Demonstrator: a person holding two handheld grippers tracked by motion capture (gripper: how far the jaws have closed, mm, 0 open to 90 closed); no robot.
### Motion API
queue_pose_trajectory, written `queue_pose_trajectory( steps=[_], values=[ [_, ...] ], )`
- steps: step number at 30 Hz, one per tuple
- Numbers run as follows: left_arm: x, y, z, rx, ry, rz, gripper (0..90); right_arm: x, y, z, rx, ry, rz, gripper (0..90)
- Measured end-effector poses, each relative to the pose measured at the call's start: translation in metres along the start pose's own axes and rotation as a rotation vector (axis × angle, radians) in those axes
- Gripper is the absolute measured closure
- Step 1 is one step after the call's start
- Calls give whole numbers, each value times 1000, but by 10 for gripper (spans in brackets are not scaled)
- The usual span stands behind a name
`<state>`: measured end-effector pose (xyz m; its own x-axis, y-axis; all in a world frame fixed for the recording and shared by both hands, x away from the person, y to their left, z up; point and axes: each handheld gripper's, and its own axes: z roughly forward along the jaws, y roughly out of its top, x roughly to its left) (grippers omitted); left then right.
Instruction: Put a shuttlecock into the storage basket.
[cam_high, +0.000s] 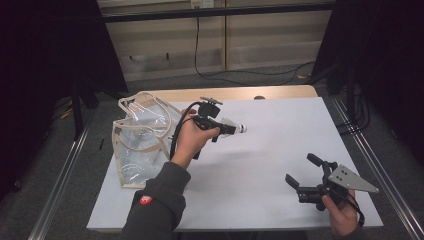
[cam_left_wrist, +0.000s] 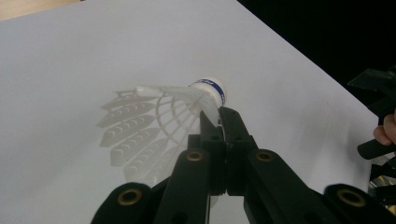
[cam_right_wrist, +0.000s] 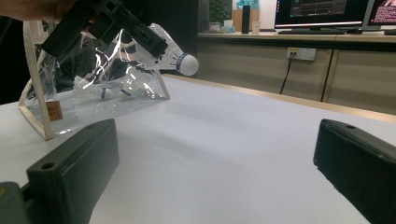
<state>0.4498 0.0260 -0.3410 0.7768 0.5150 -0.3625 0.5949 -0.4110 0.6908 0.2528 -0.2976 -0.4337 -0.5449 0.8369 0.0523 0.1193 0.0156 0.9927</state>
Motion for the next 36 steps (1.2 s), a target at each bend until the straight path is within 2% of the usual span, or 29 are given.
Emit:
queue_pose_trajectory(
  steps=[3,8,16,36],
  values=[
    [0,1,-3,9,-2,12,898,0,0,0,-1,2,-5,0],
    [0,2,-7,11,-6,3,898,0,0,0,0,3,-4,0],
    [0,1,-14,12,6,-9,899,0,0,0,0,3,-5,0],
    [-2,6,-33,36,31,-2,899,0,0,0,-1,2,-7,0]
  ],
)
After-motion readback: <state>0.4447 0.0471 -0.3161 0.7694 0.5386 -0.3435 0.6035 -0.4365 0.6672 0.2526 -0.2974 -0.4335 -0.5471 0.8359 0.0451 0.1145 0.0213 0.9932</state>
